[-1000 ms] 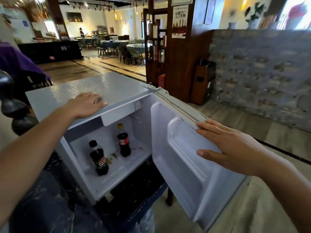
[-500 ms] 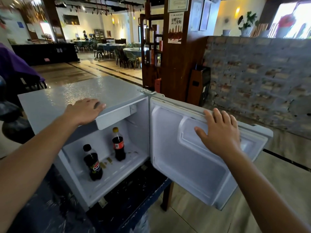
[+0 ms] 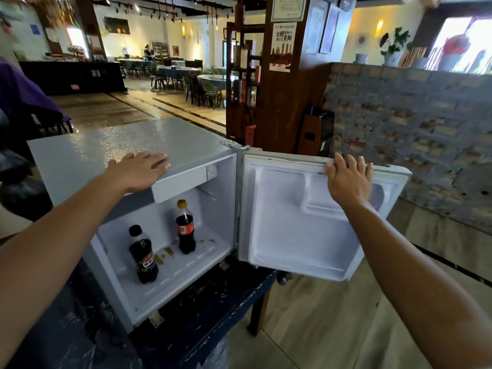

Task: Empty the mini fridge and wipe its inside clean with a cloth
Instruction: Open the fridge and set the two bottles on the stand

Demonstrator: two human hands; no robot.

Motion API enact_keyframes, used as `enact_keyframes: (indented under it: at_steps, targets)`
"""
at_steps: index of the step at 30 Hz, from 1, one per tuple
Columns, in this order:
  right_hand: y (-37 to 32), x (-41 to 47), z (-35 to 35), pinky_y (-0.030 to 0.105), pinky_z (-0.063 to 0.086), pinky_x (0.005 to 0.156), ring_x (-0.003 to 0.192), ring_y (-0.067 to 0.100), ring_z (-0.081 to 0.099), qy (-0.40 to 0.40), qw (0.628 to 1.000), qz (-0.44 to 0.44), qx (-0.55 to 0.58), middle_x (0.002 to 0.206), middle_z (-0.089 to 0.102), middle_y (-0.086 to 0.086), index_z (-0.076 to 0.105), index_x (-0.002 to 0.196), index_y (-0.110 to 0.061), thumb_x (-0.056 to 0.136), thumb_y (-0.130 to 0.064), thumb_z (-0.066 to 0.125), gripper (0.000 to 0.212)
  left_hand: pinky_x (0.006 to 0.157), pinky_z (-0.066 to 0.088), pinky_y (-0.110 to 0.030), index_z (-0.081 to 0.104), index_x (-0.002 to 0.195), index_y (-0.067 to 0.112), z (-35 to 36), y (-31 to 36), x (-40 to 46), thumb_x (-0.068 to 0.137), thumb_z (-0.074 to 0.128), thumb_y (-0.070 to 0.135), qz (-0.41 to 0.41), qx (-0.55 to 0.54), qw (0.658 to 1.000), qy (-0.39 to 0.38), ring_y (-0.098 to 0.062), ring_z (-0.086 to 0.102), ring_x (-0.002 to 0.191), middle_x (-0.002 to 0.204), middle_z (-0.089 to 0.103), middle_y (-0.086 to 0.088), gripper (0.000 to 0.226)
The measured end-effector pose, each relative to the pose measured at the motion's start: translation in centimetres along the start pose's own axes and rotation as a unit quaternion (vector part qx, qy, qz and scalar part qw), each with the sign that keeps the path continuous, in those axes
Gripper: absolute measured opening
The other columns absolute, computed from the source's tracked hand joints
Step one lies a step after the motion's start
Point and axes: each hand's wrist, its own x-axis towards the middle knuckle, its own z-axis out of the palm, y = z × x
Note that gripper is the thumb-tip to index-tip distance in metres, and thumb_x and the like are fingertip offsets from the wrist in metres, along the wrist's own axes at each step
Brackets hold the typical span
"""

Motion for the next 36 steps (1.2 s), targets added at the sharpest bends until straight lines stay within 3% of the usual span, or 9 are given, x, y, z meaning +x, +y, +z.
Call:
enact_keyframes:
  at_steps: [15,18,20,22,25,28,32,36]
  targets:
    - [1.2,3.3,2.1,0.053,0.006,0.125,0.154,0.032,0.011,0.018,0.999,-0.022,0.037,0.163,0.028,0.008,0.033,0.153,-0.024,0.104,-0.054,0.015,0.060,0.121,0.020,-0.062,0.030,0.157,0.044,0.1,-0.4,0.1,0.098,0.020,0.073,0.019,0.000,1.000,0.024,-0.032,0.023,0.155,0.169,0.024,0.002,0.066]
    - [-0.2,1.9,1.3,0.051,0.003,0.126,0.155,0.027,0.012,0.078,0.993,-0.027,0.084,0.164,0.027,0.007,0.035,0.152,-0.019,0.104,-0.051,0.026,0.058,0.114,0.035,-0.058,0.053,0.146,0.023,0.5,1.0,-1.9,0.104,0.036,0.053,0.084,-0.003,0.981,0.175,-0.036,0.039,0.146,0.160,0.041,-0.011,0.054]
    - [-1.1,-0.3,1.0,0.047,0.007,0.126,0.152,0.023,0.021,0.135,0.978,-0.078,0.139,0.159,0.038,0.004,0.044,0.145,-0.020,0.102,-0.047,0.036,0.051,0.110,0.039,-0.050,0.064,0.132,0.012,1.5,2.5,-4.7,0.098,0.045,0.039,0.187,-0.053,0.936,0.294,-0.036,0.047,0.138,0.149,0.050,-0.014,0.047]
    - [-1.7,-3.7,1.8,0.043,0.017,0.124,0.149,0.020,0.029,0.153,0.953,-0.155,0.213,0.153,0.045,0.002,0.050,0.139,-0.022,0.100,-0.044,0.040,0.045,0.107,0.037,-0.042,0.067,0.121,0.009,3.6,3.8,-7.6,0.097,0.051,0.030,0.230,-0.061,0.897,0.374,-0.035,0.050,0.133,0.142,0.055,-0.014,0.036]
    - [-2.0,-9.5,4.9,0.038,0.022,0.120,0.148,0.019,0.030,0.104,0.922,-0.236,0.289,0.151,0.046,0.000,0.053,0.135,-0.023,0.099,-0.040,0.043,0.041,0.115,0.030,-0.039,0.069,0.118,0.006,8.7,4.7,-11.6,0.097,0.056,0.026,0.184,-0.048,0.897,0.399,-0.038,0.047,0.138,0.142,0.055,-0.017,0.032]
    - [-2.4,-13.7,9.3,0.035,0.025,0.119,0.144,0.023,0.038,0.012,0.898,-0.283,0.336,0.149,0.050,0.002,0.059,0.130,-0.018,0.096,-0.033,0.047,0.039,0.119,0.031,-0.050,0.072,0.115,-0.001,14.4,5.4,-14.6,0.094,0.060,0.023,0.074,-0.038,0.921,0.381,-0.046,0.045,0.139,0.140,0.055,-0.026,0.033]
    - [-3.5,-16.3,15.1,0.050,0.039,0.111,0.140,0.028,0.043,-0.118,0.869,-0.332,0.347,0.147,0.051,0.004,0.062,0.129,-0.015,0.095,-0.030,0.048,0.040,0.117,0.032,-0.059,0.071,0.119,0.000,20.2,6.3,-16.2,0.093,0.059,0.023,-0.047,-0.034,0.935,0.350,-0.049,0.035,0.146,0.145,0.050,-0.028,0.037]
    - [-6.3,-16.1,19.3,0.052,0.038,0.110,0.145,0.029,0.035,-0.154,0.844,-0.402,0.321,0.155,0.043,0.002,0.056,0.136,-0.020,0.098,-0.034,0.047,0.041,0.116,0.031,-0.062,0.060,0.134,0.015,23.4,5.7,-15.8,0.094,0.068,0.033,-0.107,0.016,0.932,0.347,-0.047,0.028,0.150,0.154,0.043,-0.023,0.044]
